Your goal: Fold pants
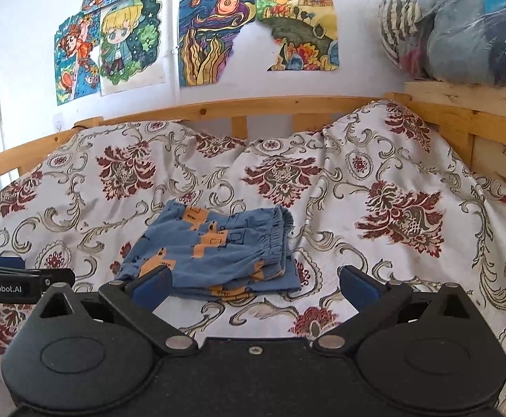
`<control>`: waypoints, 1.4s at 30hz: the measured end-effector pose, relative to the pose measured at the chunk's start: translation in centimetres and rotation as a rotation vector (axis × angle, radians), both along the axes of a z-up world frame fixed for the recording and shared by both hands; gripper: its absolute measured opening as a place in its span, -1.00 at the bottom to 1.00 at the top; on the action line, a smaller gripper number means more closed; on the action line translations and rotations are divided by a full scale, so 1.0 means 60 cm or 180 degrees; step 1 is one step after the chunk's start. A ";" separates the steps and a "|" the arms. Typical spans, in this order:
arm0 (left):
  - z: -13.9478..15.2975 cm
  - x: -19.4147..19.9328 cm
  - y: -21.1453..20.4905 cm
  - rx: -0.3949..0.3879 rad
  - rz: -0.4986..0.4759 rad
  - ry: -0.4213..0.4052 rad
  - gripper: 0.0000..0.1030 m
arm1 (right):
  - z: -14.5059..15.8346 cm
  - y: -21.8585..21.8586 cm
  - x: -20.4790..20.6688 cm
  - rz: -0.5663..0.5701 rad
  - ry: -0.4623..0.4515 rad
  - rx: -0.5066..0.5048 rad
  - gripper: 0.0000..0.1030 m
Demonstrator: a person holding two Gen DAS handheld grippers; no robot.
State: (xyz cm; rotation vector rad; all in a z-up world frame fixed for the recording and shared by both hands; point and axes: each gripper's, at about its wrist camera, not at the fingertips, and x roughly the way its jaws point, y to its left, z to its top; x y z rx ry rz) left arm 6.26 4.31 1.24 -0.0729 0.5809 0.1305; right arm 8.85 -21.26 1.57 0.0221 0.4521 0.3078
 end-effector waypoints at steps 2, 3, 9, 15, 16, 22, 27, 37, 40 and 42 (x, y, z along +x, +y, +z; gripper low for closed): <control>-0.003 0.000 0.001 -0.0012 0.0005 0.0017 0.99 | -0.003 -0.001 0.001 0.0000 0.0019 0.0017 0.99; -0.004 0.001 0.002 -0.0017 0.0003 0.0027 0.99 | -0.004 -0.001 0.002 -0.0002 0.0030 0.0024 0.98; -0.008 0.002 0.005 -0.0054 0.0011 0.0072 0.99 | -0.012 -0.004 0.005 -0.0022 0.0106 0.0046 0.99; -0.010 0.002 0.007 -0.0048 0.0032 0.0092 0.99 | -0.019 -0.005 0.005 -0.0014 0.0151 0.0045 0.99; -0.011 0.002 0.007 -0.0047 0.0032 0.0097 0.99 | -0.019 -0.006 0.004 -0.0015 0.0152 0.0045 0.99; -0.015 0.002 0.006 -0.0046 0.0035 0.0118 0.99 | -0.019 -0.006 0.005 -0.0013 0.0152 0.0042 0.99; -0.017 0.003 0.005 -0.0043 0.0118 0.0157 0.99 | -0.026 -0.010 0.005 -0.0031 0.0180 0.0059 0.99; -0.023 0.003 0.002 0.0012 0.0101 0.0228 0.99 | -0.036 -0.012 0.001 -0.0039 0.0252 0.0060 0.99; -0.025 0.003 0.002 0.0027 0.0124 0.0230 0.99 | -0.037 -0.013 0.001 -0.0035 0.0264 0.0064 0.99; -0.027 0.003 0.002 0.0029 0.0152 0.0247 0.99 | -0.037 -0.013 0.001 -0.0035 0.0266 0.0064 0.99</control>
